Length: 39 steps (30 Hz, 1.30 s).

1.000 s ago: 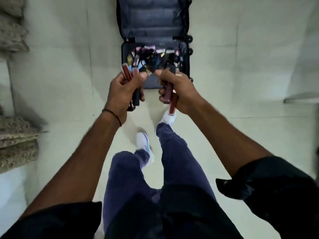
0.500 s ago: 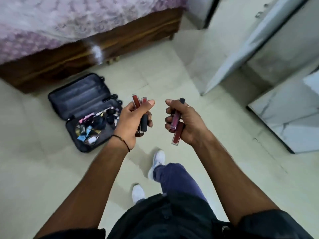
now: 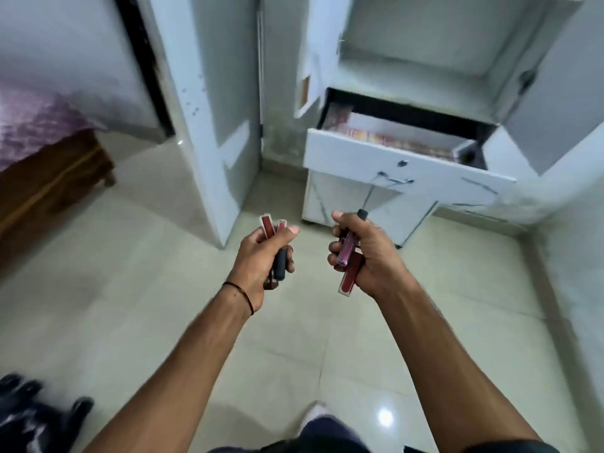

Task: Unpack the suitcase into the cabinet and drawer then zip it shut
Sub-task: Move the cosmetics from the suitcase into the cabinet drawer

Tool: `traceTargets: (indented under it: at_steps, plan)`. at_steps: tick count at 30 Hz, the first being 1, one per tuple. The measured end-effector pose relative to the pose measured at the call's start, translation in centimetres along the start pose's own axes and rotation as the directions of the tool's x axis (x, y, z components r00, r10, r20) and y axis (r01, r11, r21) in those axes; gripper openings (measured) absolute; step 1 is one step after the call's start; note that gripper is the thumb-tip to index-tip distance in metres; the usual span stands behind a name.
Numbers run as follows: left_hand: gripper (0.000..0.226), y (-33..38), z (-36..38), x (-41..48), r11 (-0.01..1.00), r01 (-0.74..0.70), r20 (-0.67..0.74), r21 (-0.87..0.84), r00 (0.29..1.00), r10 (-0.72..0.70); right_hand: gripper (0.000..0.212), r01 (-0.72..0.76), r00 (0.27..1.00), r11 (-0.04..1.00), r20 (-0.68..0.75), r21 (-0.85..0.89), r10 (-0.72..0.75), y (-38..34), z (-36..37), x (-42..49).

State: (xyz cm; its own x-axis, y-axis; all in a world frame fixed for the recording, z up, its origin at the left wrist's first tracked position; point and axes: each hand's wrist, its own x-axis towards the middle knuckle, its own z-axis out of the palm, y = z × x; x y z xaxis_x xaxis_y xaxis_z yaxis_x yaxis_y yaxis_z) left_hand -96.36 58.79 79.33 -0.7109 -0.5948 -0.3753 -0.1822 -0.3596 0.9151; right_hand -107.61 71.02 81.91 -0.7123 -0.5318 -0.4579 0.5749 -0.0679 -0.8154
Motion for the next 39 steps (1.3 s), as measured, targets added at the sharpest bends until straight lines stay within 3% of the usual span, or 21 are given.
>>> traceTargets:
  at_steps: [8,17,26,34,37,39]
  plan:
    - [0.02,6.3,17.4,14.6,0.997,-0.077,0.226,0.0,0.971,0.075,0.015,0.133,0.977,0.991,-0.171,0.028,-0.127,-14.3,-11.7,11.3]
    - [0.024,12.9,25.8,36.7,0.997,-0.069,0.303,0.032,0.951,0.057,0.016,0.185,0.957,0.979,-0.242,0.081,-0.161,-25.6,-13.9,31.9]
    - [0.031,13.7,26.8,53.6,0.964,0.26,0.332,0.055,0.906,-0.263,0.02,-0.059,0.941,0.98,-0.318,0.188,0.118,-29.0,-13.2,46.5]
    - [0.041,11.6,24.9,59.1,0.857,0.514,0.393,-0.023,0.793,-0.465,0.026,-0.251,0.91,0.945,-0.281,0.21,0.304,-26.3,-12.9,53.9]
    - [0.047,10.9,24.7,60.6,0.833,0.553,0.394,-0.028,0.772,-0.499,0.027,-0.295,0.894,0.937,-0.29,0.189,0.34,-25.6,-13.3,55.6]
    - [0.038,10.6,24.7,61.6,0.833,0.553,0.361,0.005,0.776,-0.517,0.029,-0.32,0.882,0.925,-0.292,0.206,0.37,-25.1,-13.8,56.6]
